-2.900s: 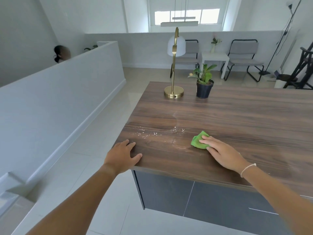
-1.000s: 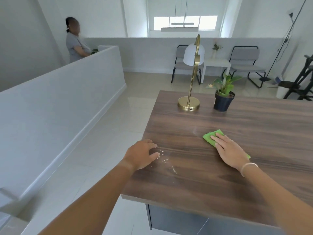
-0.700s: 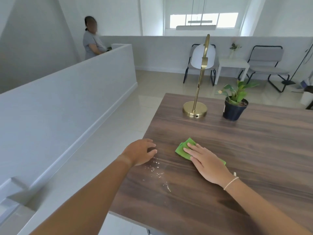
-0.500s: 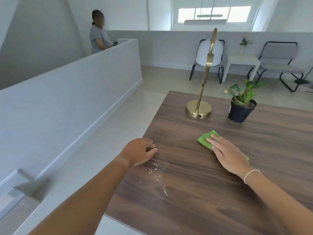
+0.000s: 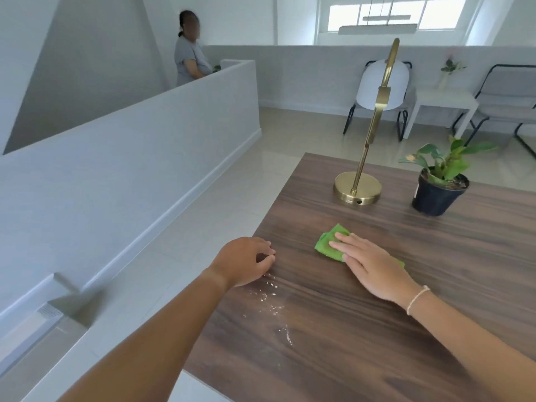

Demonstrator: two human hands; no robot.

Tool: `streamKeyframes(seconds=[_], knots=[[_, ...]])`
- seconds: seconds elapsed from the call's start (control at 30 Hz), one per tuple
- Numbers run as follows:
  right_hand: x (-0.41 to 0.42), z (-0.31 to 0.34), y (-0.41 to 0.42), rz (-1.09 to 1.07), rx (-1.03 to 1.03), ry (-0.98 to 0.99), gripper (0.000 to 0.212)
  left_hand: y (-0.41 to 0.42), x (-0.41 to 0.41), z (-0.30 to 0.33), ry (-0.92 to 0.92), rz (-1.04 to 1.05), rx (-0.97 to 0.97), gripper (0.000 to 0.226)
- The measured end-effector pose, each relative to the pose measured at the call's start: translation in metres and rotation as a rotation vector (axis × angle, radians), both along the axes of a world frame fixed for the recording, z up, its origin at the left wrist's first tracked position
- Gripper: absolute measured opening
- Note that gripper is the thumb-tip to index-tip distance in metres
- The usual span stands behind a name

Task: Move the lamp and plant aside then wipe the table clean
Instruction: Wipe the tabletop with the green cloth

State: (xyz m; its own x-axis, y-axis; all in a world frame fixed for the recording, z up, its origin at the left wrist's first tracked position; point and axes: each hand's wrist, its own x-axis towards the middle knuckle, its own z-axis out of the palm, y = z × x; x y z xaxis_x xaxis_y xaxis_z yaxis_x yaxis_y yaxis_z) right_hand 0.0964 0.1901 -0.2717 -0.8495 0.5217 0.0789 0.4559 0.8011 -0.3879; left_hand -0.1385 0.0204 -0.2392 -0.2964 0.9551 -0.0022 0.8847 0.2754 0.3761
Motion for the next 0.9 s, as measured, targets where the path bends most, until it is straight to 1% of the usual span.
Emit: streamKeyframes(seconds=[0.1,0.17,0.23,0.3,0.37,0.43,0.53,0.6,0.67,0.7,0.77,0.83,0.9], knots=[[-0.031,0.009,0.030,-0.158,-0.015,-0.041,0.042,0.000,0.002,-0.001,-0.008,0.015,0.006,0.031],[-0.067,0.012,0.036,-0.187,-0.017,-0.068,0.043,-0.001,0.003,-0.002,-0.009,0.025,0.006,0.031],[-0.100,0.012,0.026,-0.118,-0.008,-0.065,0.043,-0.001,0.004,-0.003,-0.007,0.031,0.010,0.032],[-0.117,0.007,0.003,0.019,-0.009,-0.038,0.043,-0.001,0.004,-0.003,0.000,0.029,0.002,0.033],[-0.107,0.001,-0.014,0.147,-0.004,0.008,0.041,-0.002,0.004,-0.004,0.003,0.020,-0.007,0.034],[-0.086,-0.002,-0.010,0.197,-0.004,0.042,0.040,-0.003,0.004,-0.004,-0.010,0.022,-0.010,0.035],[-0.075,0.001,0.020,0.109,-0.008,0.009,0.040,-0.004,0.006,-0.005,-0.038,0.036,-0.006,0.036],[-0.095,0.008,0.034,-0.004,-0.026,-0.047,0.042,-0.005,0.007,-0.004,-0.049,0.047,-0.007,0.036],[-0.126,0.013,0.033,-0.050,-0.021,-0.073,0.043,-0.004,0.007,-0.003,-0.050,0.051,-0.012,0.036],[-0.140,0.013,0.027,-0.030,-0.016,-0.072,0.044,-0.004,0.007,-0.003,-0.049,0.051,-0.015,0.036],[-0.154,0.008,0.007,0.082,-0.007,-0.048,0.043,-0.004,0.006,-0.003,-0.044,0.047,-0.025,0.036],[-0.144,-0.002,-0.006,0.207,-0.009,0.002,0.041,-0.004,0.006,-0.003,-0.044,0.043,-0.027,0.037],[-0.123,-0.005,0.000,0.262,-0.004,0.032,0.040,-0.005,0.007,-0.003,-0.055,0.048,-0.016,0.037]])
